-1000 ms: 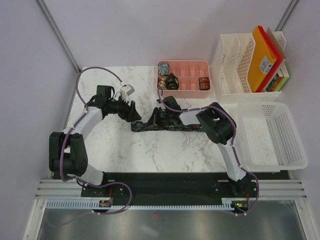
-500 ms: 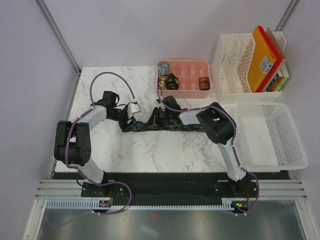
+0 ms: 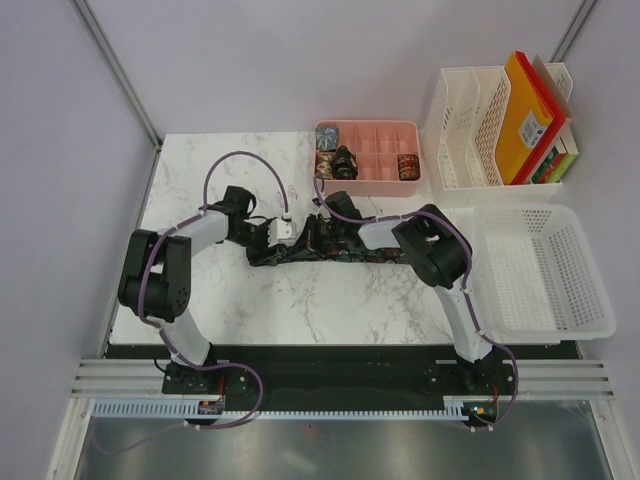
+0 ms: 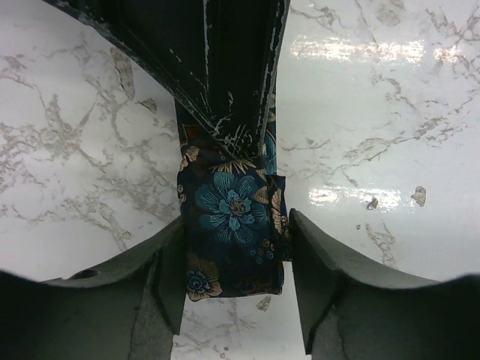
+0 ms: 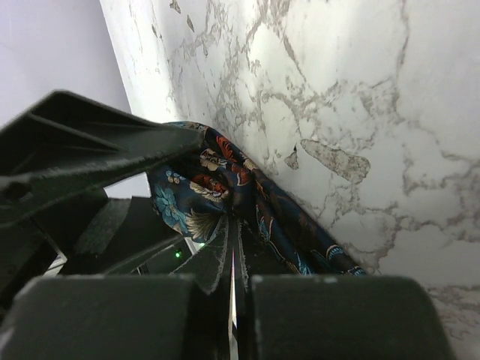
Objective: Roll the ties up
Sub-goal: Roll the tie at the center of the board.
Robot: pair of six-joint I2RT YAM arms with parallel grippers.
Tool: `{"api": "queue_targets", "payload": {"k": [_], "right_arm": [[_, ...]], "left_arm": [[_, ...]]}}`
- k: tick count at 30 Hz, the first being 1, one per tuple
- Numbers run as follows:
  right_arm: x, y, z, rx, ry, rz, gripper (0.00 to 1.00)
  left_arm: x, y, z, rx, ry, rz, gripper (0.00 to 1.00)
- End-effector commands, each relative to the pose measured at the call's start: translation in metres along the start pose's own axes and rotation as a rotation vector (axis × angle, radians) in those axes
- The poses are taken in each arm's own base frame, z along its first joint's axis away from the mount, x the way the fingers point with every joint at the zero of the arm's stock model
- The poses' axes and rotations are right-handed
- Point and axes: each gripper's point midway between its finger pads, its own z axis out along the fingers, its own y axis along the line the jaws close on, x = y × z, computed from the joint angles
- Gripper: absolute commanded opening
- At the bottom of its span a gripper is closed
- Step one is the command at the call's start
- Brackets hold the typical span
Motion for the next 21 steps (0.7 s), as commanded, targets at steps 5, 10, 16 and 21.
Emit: {"api": "queue_targets", "payload": {"k": [5,10,16,21], "right_arm": [[0.028,-0.042,0.016,0.104,0.039,0.03,0.0],[0.045,-0.031,0.018,0.084,0.067,0.015,0.0],[0.034,-0.018,0.003,0.05,0.081,-0.013,0.12],[0.018,0.02,-0.013,-0.017,0.058,-0.082,0.26]], "left_arm": [[0.003,-0.028,-0.017,0.008,0.045,0.065,0.37],[0.01,-0.049,-0.021,0.016,0.066,0.009,0.33],[0.025,-0.061,-0.014,0.052,0.102,-0.009,0.29],[0.03,-0.051,-0.011,0.047,0.128,-0.034,0.28]]}}
